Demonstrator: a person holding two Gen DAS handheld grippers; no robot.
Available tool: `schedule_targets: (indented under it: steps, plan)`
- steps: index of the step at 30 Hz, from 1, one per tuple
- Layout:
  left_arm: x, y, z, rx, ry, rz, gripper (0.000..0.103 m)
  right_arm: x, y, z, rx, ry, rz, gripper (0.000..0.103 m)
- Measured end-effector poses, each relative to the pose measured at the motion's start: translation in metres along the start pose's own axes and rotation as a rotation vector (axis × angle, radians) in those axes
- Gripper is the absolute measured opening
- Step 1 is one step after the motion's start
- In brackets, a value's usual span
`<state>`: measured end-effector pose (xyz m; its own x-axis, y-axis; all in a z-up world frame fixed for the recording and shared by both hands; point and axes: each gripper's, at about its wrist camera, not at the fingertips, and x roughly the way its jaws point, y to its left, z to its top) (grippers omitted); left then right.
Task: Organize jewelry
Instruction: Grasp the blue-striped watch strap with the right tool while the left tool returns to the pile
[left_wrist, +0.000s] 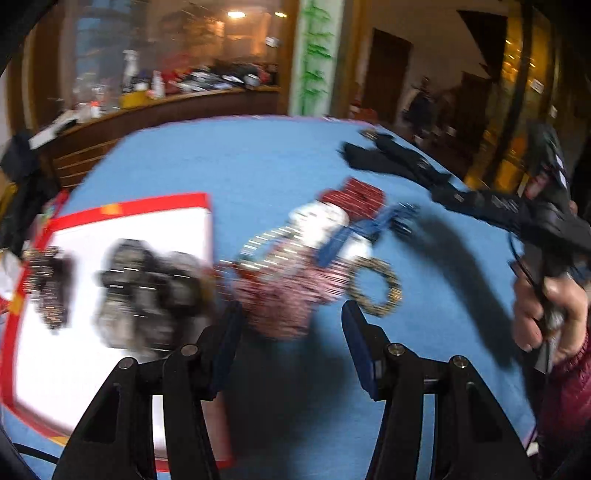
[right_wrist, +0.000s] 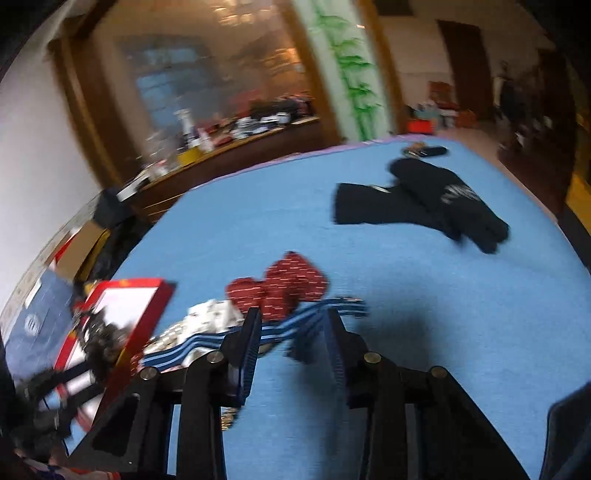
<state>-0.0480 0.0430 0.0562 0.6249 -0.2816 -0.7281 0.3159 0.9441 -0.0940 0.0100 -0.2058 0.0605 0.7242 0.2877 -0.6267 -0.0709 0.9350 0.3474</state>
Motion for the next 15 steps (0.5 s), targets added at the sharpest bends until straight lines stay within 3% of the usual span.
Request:
schedule_targets:
  steps: [6,11,15]
  plan:
    - [0.030,-0.036,-0.001,0.019,0.097,-0.131,0.053,0.003,-0.023,0.002,0.107,0.027,-0.014,0.038]
    - [0.056,-0.064,0.006,0.074,0.136,-0.098,0.053,0.004,-0.025,0.002,0.153,0.030,0.003,0.038]
    - [0.082,-0.074,0.016,0.108,0.157,0.003,0.053,0.006,-0.027,0.001,0.162,0.042,0.011,0.038]
